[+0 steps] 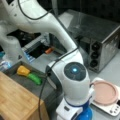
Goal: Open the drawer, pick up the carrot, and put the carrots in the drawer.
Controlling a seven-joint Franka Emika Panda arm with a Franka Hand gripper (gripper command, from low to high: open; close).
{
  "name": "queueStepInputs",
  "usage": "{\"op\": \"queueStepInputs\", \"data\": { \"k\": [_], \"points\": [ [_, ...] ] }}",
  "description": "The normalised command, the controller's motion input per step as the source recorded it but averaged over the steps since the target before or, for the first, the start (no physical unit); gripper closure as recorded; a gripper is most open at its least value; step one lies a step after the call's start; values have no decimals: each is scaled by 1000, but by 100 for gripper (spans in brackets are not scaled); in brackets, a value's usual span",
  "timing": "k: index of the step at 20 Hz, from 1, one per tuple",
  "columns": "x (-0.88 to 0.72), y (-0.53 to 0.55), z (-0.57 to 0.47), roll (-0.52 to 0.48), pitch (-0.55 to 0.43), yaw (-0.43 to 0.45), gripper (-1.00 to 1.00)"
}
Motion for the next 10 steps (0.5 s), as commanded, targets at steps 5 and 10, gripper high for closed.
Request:
{"op": "queueStepInputs", "data": {
  "k": [5, 10],
  "points": [
    [336, 30, 21, -192, 169, -16, -100],
    [312, 66, 12, -206, 189, -21, 100]
  ]
}}
